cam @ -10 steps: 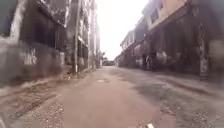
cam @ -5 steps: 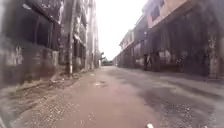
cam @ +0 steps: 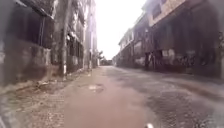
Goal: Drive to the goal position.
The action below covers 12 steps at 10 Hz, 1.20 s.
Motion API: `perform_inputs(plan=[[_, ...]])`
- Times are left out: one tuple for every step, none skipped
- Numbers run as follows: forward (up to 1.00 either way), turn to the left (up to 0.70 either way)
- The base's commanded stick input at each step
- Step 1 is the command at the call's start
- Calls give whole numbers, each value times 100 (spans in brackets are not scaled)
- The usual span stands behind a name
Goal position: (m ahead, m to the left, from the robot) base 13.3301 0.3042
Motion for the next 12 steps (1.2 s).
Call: perform_inputs(plan=[[100, 0], [100, 0], [100, 0], [100, 0], [100, -23], [100, -22], [100, -13], [100, -1], [100, 0], [100, 0], [100, 0], [100, 0]])
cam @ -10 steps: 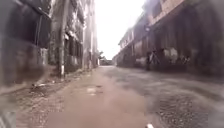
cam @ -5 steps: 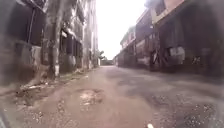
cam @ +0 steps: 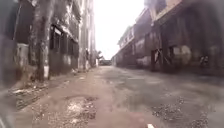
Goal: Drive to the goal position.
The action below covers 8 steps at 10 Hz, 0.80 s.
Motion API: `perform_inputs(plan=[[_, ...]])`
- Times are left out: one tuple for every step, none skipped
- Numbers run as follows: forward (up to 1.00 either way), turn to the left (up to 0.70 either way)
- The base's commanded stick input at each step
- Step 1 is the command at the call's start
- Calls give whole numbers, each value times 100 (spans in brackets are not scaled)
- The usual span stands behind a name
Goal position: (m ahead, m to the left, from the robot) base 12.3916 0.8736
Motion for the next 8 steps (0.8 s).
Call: perform_inputs(plan=[[100, 0], [100, 0], [100, 0], [100, 0], [100, 0], [100, 0], [100, 0], [100, 0]])
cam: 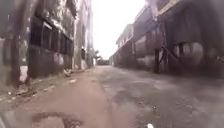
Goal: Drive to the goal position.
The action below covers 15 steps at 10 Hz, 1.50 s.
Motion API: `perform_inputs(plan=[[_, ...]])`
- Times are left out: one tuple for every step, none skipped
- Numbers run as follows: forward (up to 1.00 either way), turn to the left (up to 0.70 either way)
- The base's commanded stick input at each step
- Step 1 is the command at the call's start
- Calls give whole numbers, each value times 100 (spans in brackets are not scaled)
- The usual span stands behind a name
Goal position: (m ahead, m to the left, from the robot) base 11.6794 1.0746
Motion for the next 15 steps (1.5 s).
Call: perform_inputs(plan=[[100, 0], [100, 0], [100, 0], [100, 5], [100, 35], [100, 12], [100, 0], [100, 0], [100, 5], [100, 13], [100, 6], [100, 0], [100, 0], [100, 0], [100, 0]])
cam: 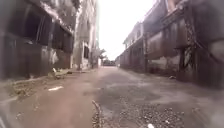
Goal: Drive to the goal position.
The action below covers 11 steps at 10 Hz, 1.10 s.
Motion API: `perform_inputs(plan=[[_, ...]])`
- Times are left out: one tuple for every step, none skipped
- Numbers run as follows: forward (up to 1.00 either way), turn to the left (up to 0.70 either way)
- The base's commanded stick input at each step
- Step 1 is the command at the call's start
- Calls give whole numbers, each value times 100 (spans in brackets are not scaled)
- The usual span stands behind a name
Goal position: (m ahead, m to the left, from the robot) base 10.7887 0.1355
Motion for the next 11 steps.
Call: perform_inputs(plan=[[100, 0], [100, 0], [100, 0], [100, 0], [100, 0], [100, 0], [100, 0], [100, 0], [100, 0], [100, 0], [100, 0]])
